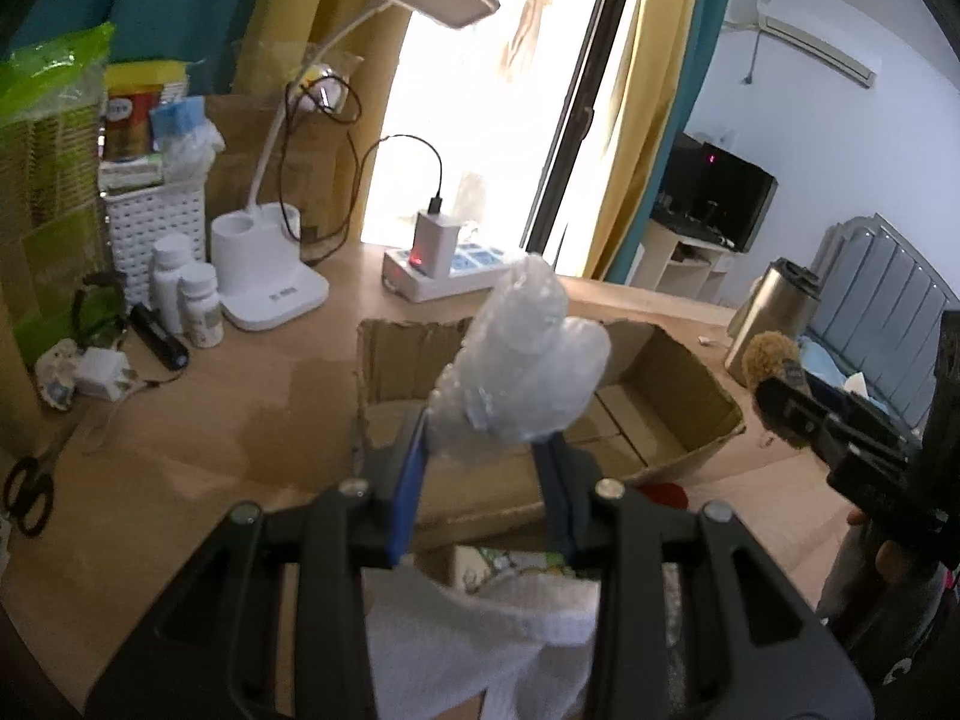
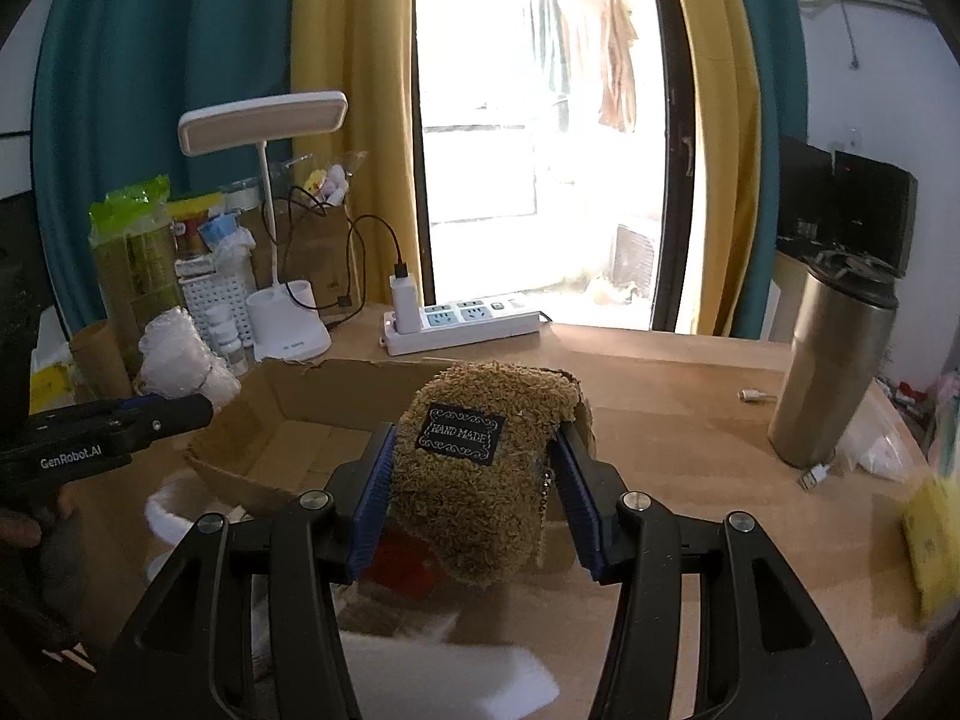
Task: Organize soft objects
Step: 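Carry the plush into the cardboard box and open the right gripper while the left releases the bubble wrap there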
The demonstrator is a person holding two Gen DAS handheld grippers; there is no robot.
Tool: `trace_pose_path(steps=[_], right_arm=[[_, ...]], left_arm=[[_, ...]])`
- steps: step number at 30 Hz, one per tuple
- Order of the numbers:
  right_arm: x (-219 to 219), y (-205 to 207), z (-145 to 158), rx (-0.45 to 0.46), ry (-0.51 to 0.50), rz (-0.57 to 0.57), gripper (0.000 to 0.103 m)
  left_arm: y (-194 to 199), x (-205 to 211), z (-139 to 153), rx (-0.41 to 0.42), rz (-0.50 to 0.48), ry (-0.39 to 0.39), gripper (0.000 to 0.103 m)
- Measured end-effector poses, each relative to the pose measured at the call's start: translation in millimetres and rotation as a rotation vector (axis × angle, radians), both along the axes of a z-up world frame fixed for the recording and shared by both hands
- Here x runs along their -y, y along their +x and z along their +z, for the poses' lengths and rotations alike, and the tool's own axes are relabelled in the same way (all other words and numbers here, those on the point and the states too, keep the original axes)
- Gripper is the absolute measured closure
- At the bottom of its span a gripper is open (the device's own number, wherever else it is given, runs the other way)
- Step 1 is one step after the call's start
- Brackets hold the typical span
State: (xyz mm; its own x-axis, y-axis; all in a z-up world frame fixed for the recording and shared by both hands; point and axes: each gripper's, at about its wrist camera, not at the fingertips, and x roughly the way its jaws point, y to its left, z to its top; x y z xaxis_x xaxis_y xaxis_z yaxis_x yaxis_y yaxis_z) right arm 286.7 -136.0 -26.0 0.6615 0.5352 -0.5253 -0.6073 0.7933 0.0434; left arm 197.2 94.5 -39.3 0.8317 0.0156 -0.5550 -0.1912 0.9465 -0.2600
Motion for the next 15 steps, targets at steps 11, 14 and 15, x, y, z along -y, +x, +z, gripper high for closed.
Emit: trace_pose_path(steps=[11,14,15], right_arm=[[-23,49,-19,-0.035,-0.076,0.051,0.049],[-29,58,-32,-0.044,-0.133,0.058,0.049],[-28,61,-36,-0.063,-0.141,0.051,0.049]], left_arm=[[44,-8,-25,-0.083,-0.021,-0.027,0.066],[49,-3,-30,-0.087,-0.032,-0.007,0.066],[52,-3,-31,-0.090,-0.042,-0.012,0.066]])
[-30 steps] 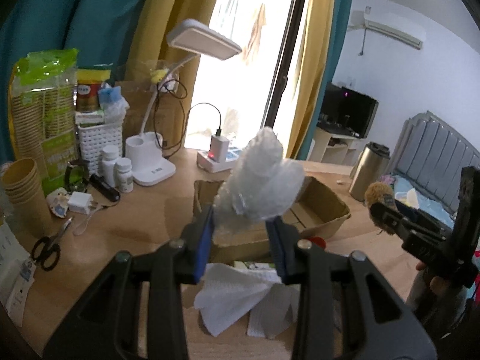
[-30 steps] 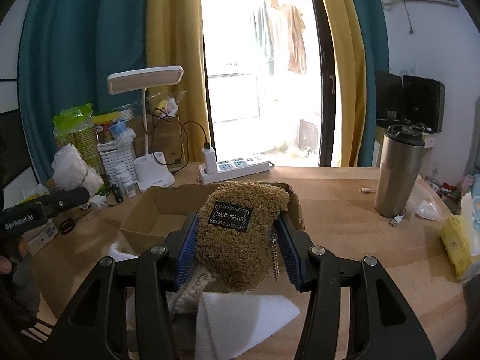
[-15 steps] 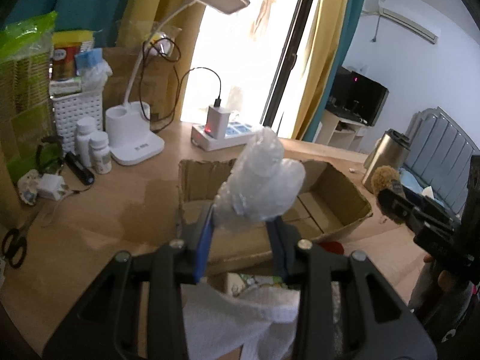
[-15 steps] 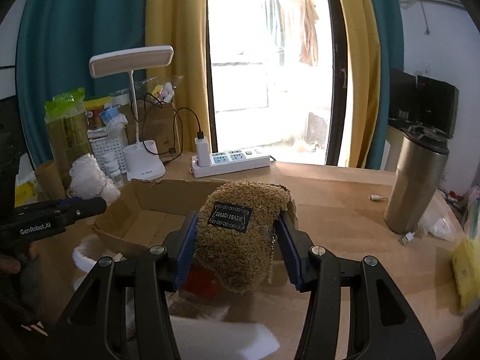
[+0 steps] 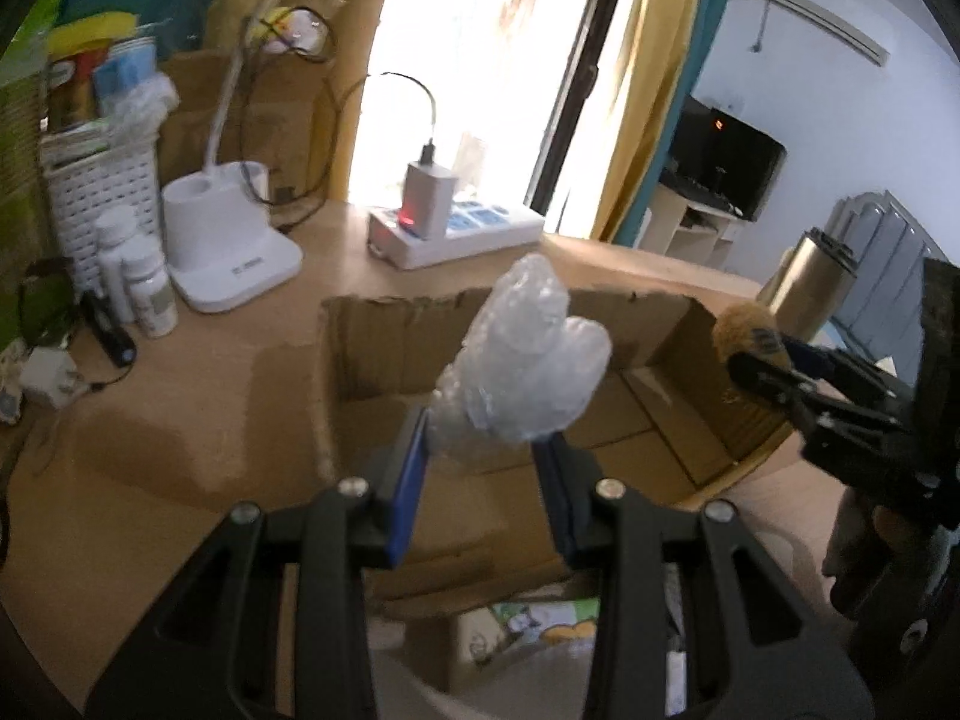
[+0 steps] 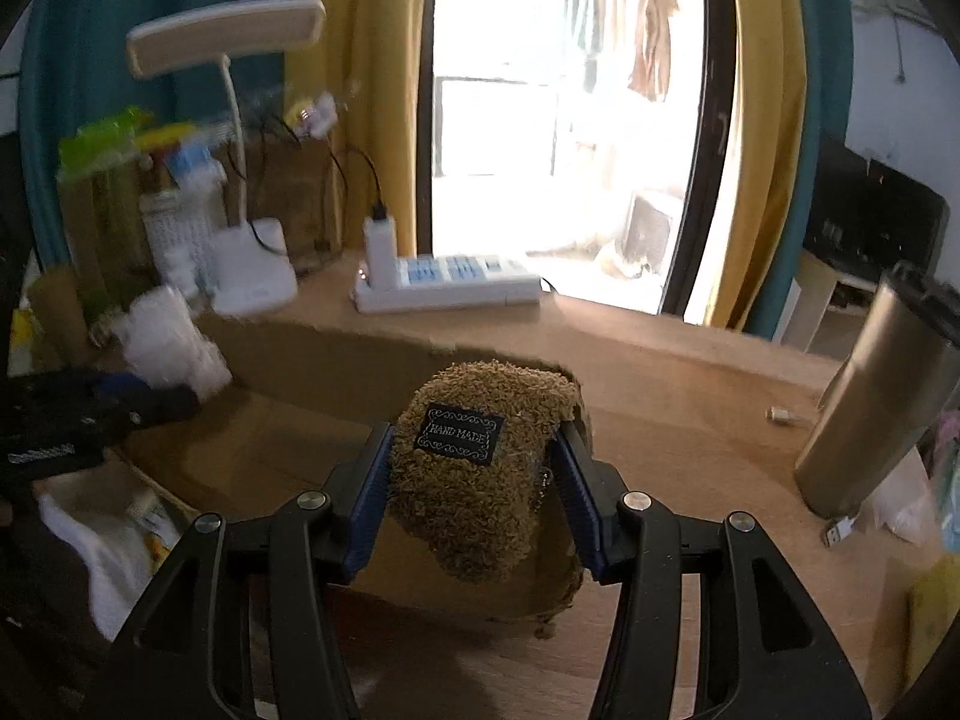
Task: Organize soft objects
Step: 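Carry the plush into the cardboard box and open the right gripper while the left releases the bubble wrap there, then withdraw both open grippers from the box back toward the pile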
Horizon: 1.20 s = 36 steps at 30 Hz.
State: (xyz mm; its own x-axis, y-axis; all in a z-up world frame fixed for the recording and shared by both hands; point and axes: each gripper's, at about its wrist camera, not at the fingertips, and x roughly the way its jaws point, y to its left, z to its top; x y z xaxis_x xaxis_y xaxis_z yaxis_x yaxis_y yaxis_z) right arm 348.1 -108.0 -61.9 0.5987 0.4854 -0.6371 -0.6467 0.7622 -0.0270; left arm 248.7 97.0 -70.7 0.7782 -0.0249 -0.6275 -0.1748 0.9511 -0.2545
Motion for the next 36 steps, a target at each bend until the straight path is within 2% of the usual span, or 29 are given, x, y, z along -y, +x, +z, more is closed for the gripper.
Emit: trace_pose_path(steps=[4,14,16,18,23,26,29,36], right_arm=[[5,3,-11,-0.028,-0.029,-0.023,0.049],[7,-3,-10,-0.039,-0.083,-0.078,0.049],[6,-5,-9,-0.041,-0.090,-0.086,0.048],[7,-7,-9,-0.043,-0.101,-0.098,0.048],[11,-17,-5,-0.036,-0.101,-0.123,0.045],[13,-23,-2,-0.029,-0.094,-0.135,0.043],[17,-30,2,-0.011,-0.086,-0.157,0.033],[24,-46,16,0.017,-0.056,-0.176,0.032]], left_arm=[[11,-2,-1,0.010,-0.030,0.012,0.066],[24,4,-1,0.011,-0.084,0.012,0.064],[23,5,0,0.001,-0.094,0.014,0.062],[21,6,-1,-0.021,-0.108,0.009,0.052],[8,6,8,-0.009,-0.091,0.035,0.049],[1,5,12,-0.006,-0.076,0.045,0.032],[-11,5,20,0.026,-0.072,0.032,0.029],[-37,7,35,0.077,-0.051,0.041,0.028]])
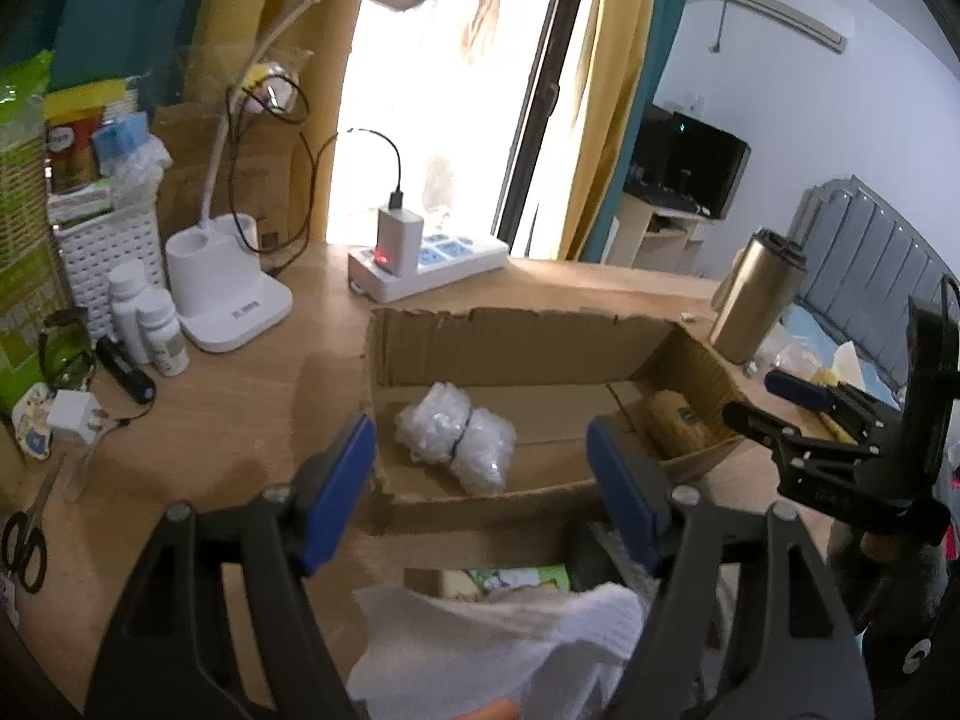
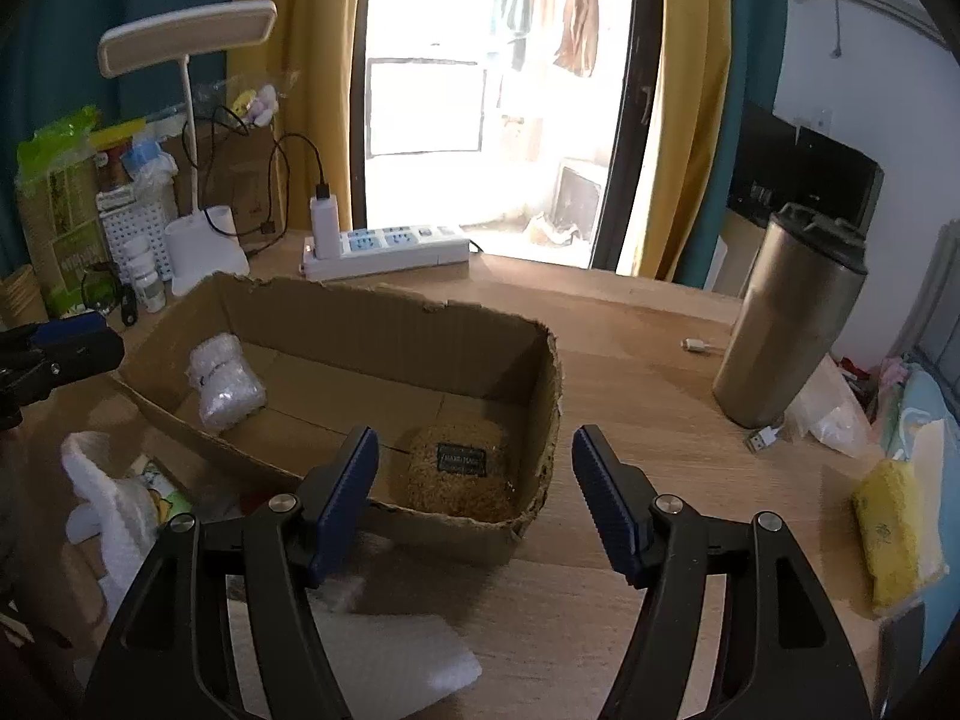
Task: Organize soft objects
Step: 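Withdraw both open grippers from the box back toward the pile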
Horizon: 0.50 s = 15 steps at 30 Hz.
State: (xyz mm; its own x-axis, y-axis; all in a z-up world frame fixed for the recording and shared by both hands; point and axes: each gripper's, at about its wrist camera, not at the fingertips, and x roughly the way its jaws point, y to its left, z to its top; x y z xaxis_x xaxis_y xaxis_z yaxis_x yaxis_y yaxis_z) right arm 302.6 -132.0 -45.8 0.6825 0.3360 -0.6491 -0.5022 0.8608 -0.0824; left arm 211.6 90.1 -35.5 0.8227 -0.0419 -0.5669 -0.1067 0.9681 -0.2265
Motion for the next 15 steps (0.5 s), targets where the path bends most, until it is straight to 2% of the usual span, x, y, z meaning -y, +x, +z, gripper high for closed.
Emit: trace_pose_path(steps=[7,15], right_arm=[[6,-20,16,0.044,0.018,-0.010,0.032],[14,-48,27,0.086,0.034,-0.044,0.032]], left_arm=[[-26,-1,13,0.050,0.015,-0.003,0.028],[-49,-2,16,0.071,0.007,0.000,0.028]])
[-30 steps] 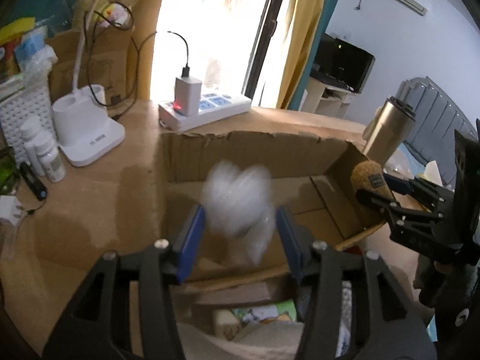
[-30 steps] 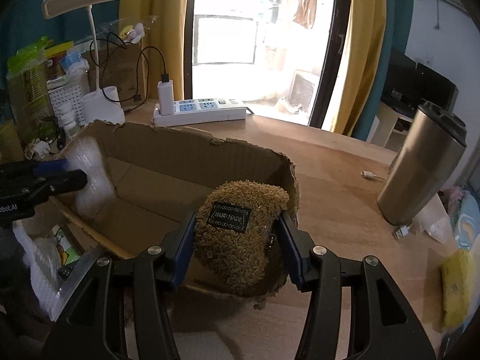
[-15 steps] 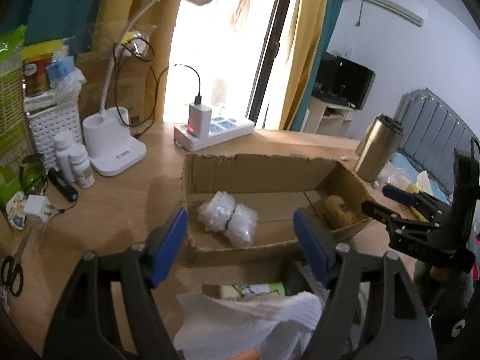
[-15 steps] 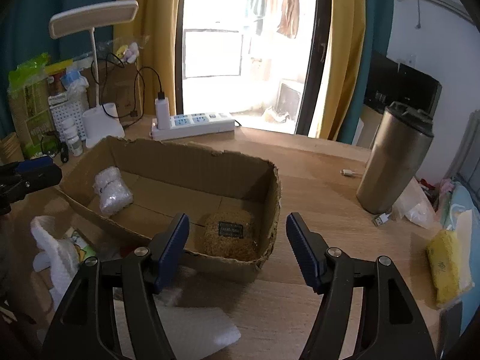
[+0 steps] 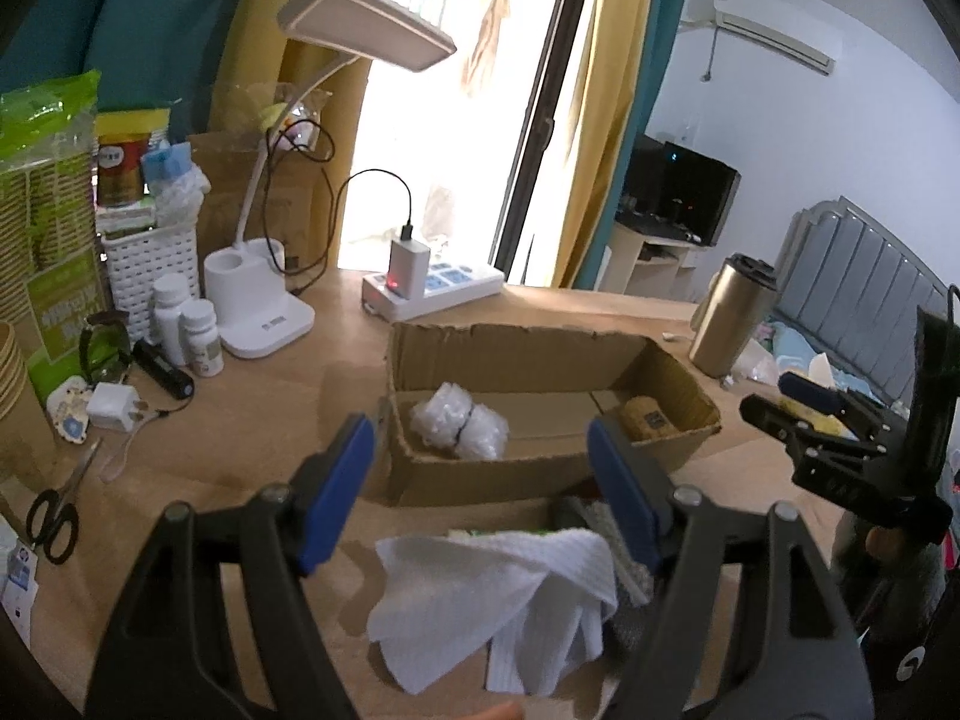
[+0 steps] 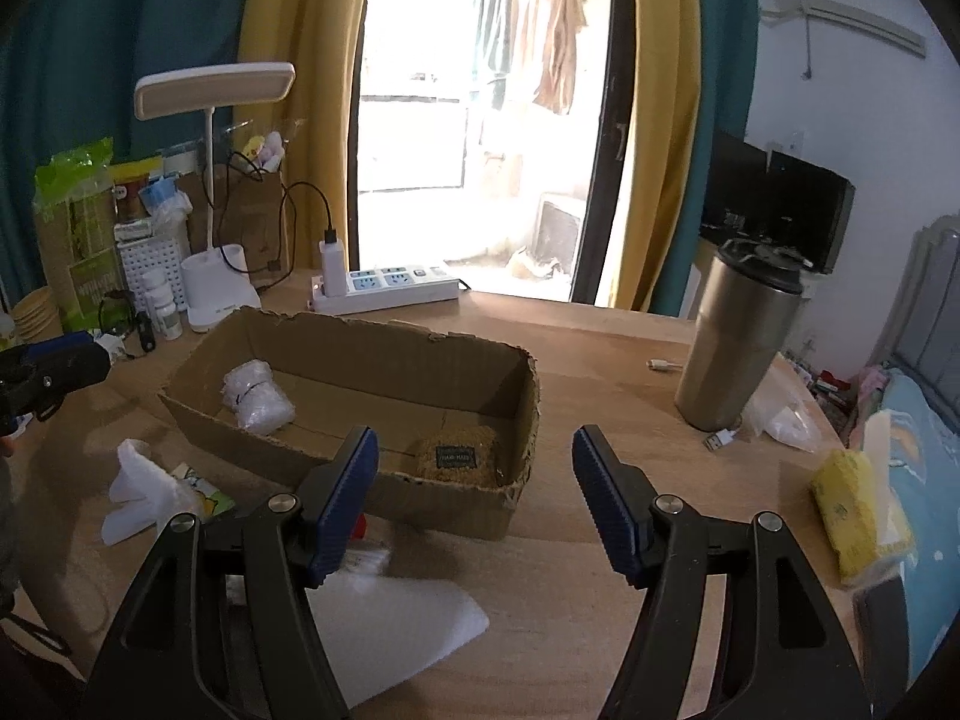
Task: Organize soft objects
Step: 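Withdraw both open grippers from the box back toward the pile, then grasp a white textured cloth with the right gripper while the left gripper grasps another white cloth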
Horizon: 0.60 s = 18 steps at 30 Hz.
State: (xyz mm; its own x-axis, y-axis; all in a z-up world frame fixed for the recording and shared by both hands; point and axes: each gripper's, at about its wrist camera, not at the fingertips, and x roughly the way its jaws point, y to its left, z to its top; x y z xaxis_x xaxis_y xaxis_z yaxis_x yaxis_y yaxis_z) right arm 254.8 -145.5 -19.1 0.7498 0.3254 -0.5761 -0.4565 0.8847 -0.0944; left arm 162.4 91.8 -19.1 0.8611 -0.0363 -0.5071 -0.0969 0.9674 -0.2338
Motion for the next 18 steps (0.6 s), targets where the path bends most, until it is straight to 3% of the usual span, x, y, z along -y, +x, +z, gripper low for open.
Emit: trace_pose_path(steps=[11,18], right_arm=[[13,-35,7,0.045,0.034,-0.019,0.032],[20,-49,-10,0.018,0.045,-0.020,0.032]], left_arm=[[-32,0,-6,0.028,0.010,0.002,0.027],[-41,6,-29,-0.027,0.009,0.003,0.027]])
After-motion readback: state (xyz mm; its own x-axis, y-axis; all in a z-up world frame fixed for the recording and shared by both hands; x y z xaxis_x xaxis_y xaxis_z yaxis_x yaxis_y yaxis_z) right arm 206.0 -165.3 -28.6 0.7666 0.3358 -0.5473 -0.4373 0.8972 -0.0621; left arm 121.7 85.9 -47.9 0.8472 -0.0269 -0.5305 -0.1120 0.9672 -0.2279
